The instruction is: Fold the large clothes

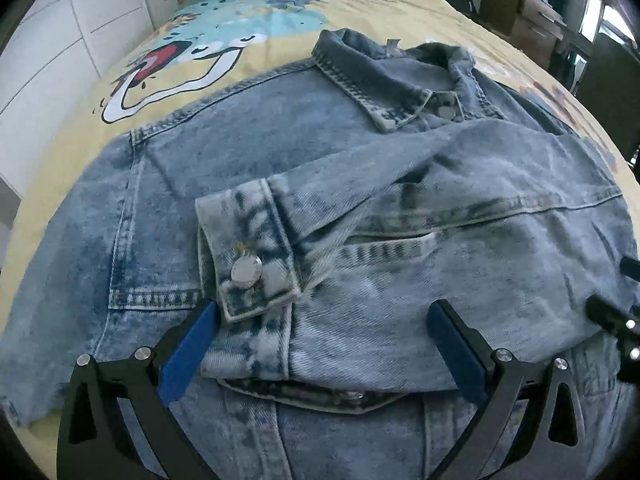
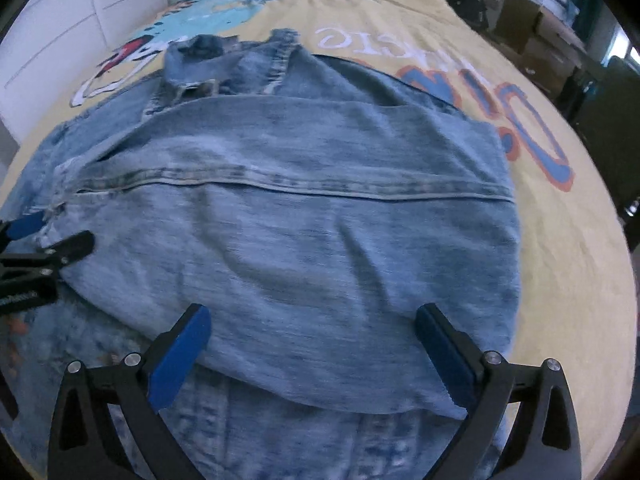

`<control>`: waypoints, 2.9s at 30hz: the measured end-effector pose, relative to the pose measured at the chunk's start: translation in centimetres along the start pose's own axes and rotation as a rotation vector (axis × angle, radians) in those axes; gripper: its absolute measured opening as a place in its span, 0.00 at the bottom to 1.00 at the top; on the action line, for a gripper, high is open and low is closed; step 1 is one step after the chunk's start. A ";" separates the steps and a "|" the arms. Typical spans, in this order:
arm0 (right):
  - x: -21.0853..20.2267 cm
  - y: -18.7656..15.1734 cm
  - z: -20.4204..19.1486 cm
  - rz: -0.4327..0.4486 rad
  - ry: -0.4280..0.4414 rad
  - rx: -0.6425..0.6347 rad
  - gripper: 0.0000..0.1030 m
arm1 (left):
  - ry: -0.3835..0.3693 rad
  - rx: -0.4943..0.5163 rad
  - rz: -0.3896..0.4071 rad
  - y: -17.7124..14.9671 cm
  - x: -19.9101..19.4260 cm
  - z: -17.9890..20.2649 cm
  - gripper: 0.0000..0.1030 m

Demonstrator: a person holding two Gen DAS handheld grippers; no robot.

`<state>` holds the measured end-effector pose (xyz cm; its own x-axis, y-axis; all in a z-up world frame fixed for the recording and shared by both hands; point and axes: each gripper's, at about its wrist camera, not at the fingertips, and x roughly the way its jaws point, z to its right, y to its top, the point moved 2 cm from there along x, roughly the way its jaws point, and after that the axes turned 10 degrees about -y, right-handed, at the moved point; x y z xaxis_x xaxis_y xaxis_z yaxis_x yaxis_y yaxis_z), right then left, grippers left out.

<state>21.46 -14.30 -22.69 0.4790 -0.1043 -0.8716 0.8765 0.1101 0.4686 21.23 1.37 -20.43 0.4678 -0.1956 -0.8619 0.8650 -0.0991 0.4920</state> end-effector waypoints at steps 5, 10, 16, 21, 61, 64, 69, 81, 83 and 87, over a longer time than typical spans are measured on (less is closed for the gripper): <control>0.9 -0.7 1.8 -0.013 0.076 0.071 0.99 | 0.009 0.008 0.044 -0.4 -0.3 0.2 0.99; 0.3 -0.9 1.4 -0.015 0.071 0.050 0.99 | 0.025 -0.004 0.057 -0.5 -0.6 0.6 0.99; -2.6 -1.0 1.0 -0.016 0.026 0.015 0.99 | -0.007 -0.170 -0.010 -0.1 -2.4 -1.7 0.99; -6.5 -1.3 1.2 0.027 0.045 0.008 0.99 | 0.022 -0.218 0.079 -0.9 -7.4 -4.4 0.99; -10.9 -6.0 3.7 -0.004 -0.038 0.064 0.99 | 0.143 -1.110 0.105 -16.8 -17.0 -37.3 0.15; -11.2 -5.9 3.5 0.005 -0.030 0.067 0.99 | 0.138 -1.035 0.067 -15.7 -17.5 -37.0 0.07; -11.4 -5.9 3.5 0.007 -0.033 0.071 0.99 | 0.095 -0.846 0.057 -12.2 -18.1 -33.3 0.04; -11.4 -5.7 4.2 0.013 -0.032 0.083 0.99 | -0.167 -0.422 0.067 -0.7 -17.6 -15.2 0.04; -11.4 -5.7 4.5 0.014 -0.033 0.091 0.99 | -0.211 -0.365 0.061 1.4 -16.8 -12.0 0.04; -11.5 -5.3 5.2 0.023 -0.034 0.102 0.99 | -0.266 -0.226 0.063 6.7 -13.9 -5.0 0.04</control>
<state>11.51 -18.83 -14.39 0.4991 -0.1364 -0.8557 0.8646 0.0121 0.5024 21.42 8.34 -5.79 0.4831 -0.4448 -0.7541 0.8684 0.1333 0.4777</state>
